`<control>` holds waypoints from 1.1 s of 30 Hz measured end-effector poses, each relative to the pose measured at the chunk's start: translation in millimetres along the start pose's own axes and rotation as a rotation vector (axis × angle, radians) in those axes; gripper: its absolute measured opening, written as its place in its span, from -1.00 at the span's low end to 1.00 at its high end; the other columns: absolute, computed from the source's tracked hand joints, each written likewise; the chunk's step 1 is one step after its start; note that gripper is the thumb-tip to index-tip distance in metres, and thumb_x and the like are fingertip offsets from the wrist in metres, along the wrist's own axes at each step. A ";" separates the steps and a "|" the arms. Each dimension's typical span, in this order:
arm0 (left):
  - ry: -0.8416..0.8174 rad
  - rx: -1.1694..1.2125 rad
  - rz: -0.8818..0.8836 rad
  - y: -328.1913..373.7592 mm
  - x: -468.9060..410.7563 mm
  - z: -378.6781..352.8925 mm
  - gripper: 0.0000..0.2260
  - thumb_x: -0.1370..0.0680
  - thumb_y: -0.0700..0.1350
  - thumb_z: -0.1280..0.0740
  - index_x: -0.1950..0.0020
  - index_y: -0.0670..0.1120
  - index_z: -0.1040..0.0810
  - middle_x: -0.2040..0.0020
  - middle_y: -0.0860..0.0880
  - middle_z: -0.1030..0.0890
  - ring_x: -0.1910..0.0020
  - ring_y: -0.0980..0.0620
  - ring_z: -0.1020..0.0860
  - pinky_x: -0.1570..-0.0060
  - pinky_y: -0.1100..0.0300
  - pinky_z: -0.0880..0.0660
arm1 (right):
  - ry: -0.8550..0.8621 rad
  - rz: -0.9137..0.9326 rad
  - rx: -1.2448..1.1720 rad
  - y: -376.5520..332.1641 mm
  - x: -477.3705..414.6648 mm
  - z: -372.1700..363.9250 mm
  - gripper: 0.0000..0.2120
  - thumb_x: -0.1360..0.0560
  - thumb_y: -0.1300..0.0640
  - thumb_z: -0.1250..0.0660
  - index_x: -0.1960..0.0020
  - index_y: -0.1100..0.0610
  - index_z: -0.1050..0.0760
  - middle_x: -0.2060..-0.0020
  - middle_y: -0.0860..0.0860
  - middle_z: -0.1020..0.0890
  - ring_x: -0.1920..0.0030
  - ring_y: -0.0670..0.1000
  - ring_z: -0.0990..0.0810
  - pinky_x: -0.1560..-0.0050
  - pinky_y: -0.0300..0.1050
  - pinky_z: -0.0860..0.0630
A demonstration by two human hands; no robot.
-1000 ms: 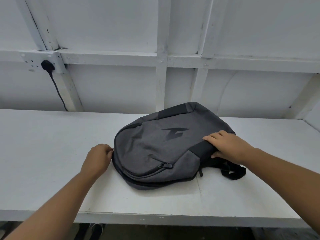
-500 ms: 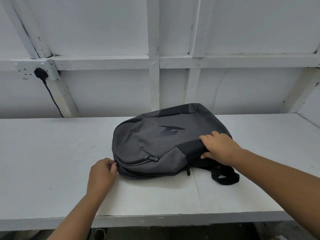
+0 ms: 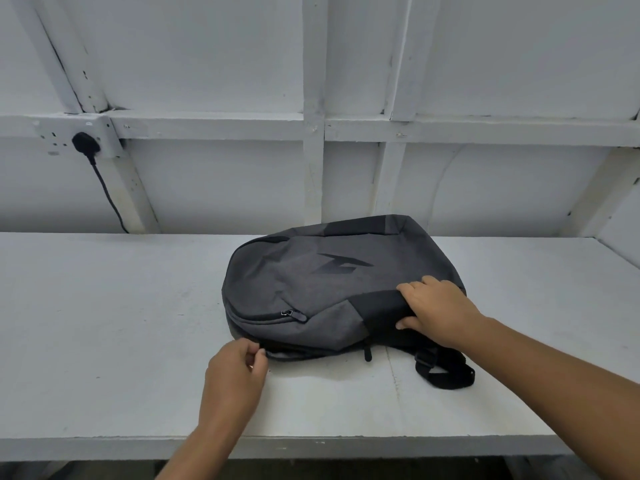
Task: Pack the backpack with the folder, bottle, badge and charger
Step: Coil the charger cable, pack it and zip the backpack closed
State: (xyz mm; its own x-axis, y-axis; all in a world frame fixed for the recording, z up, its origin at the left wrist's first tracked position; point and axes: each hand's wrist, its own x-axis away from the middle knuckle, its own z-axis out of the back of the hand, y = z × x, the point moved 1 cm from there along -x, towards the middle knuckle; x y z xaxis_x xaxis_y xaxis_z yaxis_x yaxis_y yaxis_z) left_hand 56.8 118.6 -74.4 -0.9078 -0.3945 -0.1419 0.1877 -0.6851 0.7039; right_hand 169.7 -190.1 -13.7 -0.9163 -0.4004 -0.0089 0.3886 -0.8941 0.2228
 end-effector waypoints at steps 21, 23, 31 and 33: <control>-0.273 0.098 -0.172 84.9 43.2 -87.6 -0.86 -0.63 -0.01 -0.32 0.11 0.02 -0.57 0.16 0.10 -0.55 0.20 0.13 -0.52 0.22 0.35 -0.46 | 0.045 -0.073 -0.074 -19.8 10.7 4.6 -0.46 -0.51 -0.27 -0.32 -0.37 -0.02 -0.41 -0.24 -0.04 -0.61 -0.19 0.05 -0.54 -0.12 -0.04 -0.49; -0.268 0.100 -0.164 84.8 39.4 -93.2 -0.85 -0.62 0.01 -0.33 0.07 -0.01 -0.61 0.13 0.08 -0.57 0.17 0.12 -0.54 0.11 0.26 -0.54 | 0.058 -0.073 -0.074 -19.4 11.0 3.6 -0.47 -0.50 -0.27 -0.33 -0.36 -0.02 -0.41 -0.22 -0.03 -0.61 -0.18 0.05 -0.54 -0.11 -0.03 -0.49; -0.288 0.200 -0.051 78.7 42.3 -98.1 -0.77 -0.59 0.00 -0.40 -0.22 -0.01 -0.63 -0.02 0.09 -0.63 0.08 0.15 -0.60 0.00 0.28 -0.60 | 0.062 -0.086 -0.098 -20.1 13.5 3.2 -0.46 -0.50 -0.26 -0.33 -0.38 -0.02 -0.41 -0.24 -0.04 -0.60 -0.19 0.05 -0.53 -0.13 -0.03 -0.48; -0.303 0.289 0.034 76.9 42.0 -97.1 -0.74 -0.58 -0.04 -0.41 -0.26 -0.03 -0.62 0.00 0.09 -0.65 0.09 0.13 -0.63 0.07 0.18 -0.66 | 0.054 -0.086 -0.111 -20.7 14.0 5.8 -0.45 -0.50 -0.27 -0.33 -0.38 -0.02 -0.41 -0.25 -0.04 -0.60 -0.20 0.04 -0.53 -0.14 -0.03 -0.48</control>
State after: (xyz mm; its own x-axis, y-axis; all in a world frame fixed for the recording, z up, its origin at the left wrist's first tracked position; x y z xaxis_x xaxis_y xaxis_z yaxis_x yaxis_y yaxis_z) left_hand 69.5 -10.1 -93.8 -0.9803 -0.1864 0.0652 0.1453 -0.4575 0.8772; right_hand 148.3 -176.0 -12.8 -0.9413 -0.3289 -0.0762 0.3199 -0.9411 0.1094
